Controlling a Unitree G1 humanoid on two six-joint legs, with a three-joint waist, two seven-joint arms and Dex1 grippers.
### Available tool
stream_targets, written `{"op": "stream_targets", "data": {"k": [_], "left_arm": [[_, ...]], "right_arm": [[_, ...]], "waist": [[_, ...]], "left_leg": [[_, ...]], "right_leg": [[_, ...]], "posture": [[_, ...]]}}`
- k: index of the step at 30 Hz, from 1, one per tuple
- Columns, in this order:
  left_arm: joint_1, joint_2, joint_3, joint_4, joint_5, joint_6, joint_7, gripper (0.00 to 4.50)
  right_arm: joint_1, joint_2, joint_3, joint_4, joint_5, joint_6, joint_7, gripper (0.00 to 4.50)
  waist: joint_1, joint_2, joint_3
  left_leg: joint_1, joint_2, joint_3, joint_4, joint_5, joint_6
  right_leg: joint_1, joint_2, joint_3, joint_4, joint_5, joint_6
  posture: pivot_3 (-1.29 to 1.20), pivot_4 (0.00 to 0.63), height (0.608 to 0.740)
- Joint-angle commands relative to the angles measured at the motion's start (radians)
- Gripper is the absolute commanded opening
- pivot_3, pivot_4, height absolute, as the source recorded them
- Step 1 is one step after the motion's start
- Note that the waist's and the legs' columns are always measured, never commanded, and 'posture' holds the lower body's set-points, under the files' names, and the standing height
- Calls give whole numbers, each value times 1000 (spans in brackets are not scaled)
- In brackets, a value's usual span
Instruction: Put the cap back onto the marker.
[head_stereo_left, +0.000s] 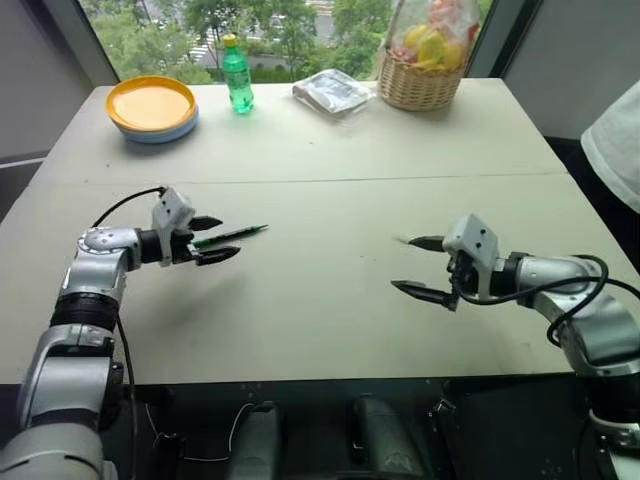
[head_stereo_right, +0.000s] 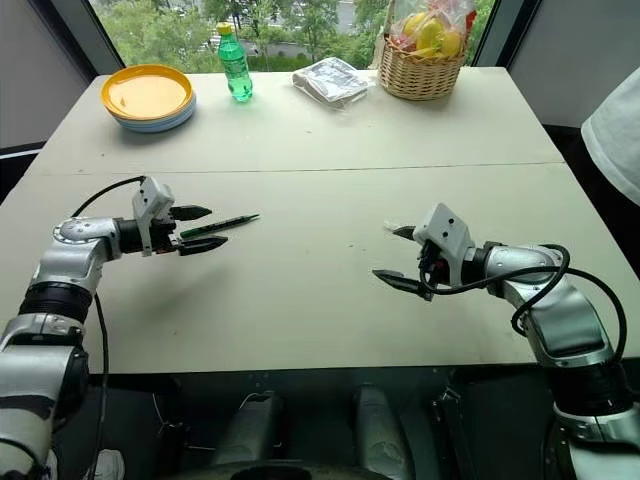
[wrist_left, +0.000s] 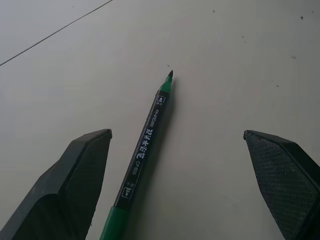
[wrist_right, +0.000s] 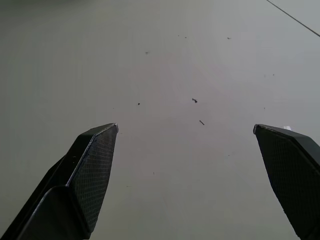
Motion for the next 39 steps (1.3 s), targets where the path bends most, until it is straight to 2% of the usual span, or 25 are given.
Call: {"op": "stream_targets", "data": {"k": [1, 10, 29, 31, 33, 34, 39], "left_arm": [[-70, 1, -13, 115, 57, -63, -9, 4424], [-147, -18, -38, 268, 154, -142, -1, 4424], [-114, -16, -42, 290, 210, -158, -17, 4424], [-111, -14, -42, 289, 210, -158, -21, 3890], [-110, -13, -43, 288, 211, -157, -23, 3121], [-109, -13, -45, 286, 212, -156, -25, 2498], [-106, -19, -54, 283, 218, -157, -28, 17]], "right_arm": [[40, -2, -61, -86, 28, 17, -39, 4500], [113, -5, -94, -153, 45, 43, -93, 4500], [82, -29, -93, -156, 59, 55, -98, 4500], [81, -30, -91, -153, 57, 52, -97, 4500], [83, -30, -90, -152, 56, 50, -95, 4500], [83, -30, -91, -153, 56, 51, -94, 4500], [85, -30, -93, -148, 54, 51, -94, 4500]], "waist": [[0, 0, 0], [0, -1, 0], [-1, -1, 0], [-2, -1, 0], [-3, -1, 0], [-3, -1, 0], [-1, -1, -1]], "left_leg": [[0, 0, 0, 0, 0, 0], [0, 0, 0, 2, 0, 0], [2, 0, -1, 9, 0, 0], [2, 0, -1, 9, 0, 0], [2, 0, -1, 9, 0, 0], [2, 0, -1, 9, 0, 0], [2, 0, -1, 9, 0, 0]], "right_leg": [[0, 0, 0, 0, 0, 0], [0, 0, 0, 2, 0, 0], [2, 0, 0, 8, 0, 0], [2, 0, 0, 9, 0, 0], [2, 0, 0, 9, 0, 0], [2, 0, 0, 9, 0, 0], [2, 0, 0, 9, 0, 0]], "posture": [[0, 150, 740], [0, 150, 740], [0, 150, 740], [0, 150, 740], [0, 150, 740], [0, 150, 740], [0, 150, 740]]}}
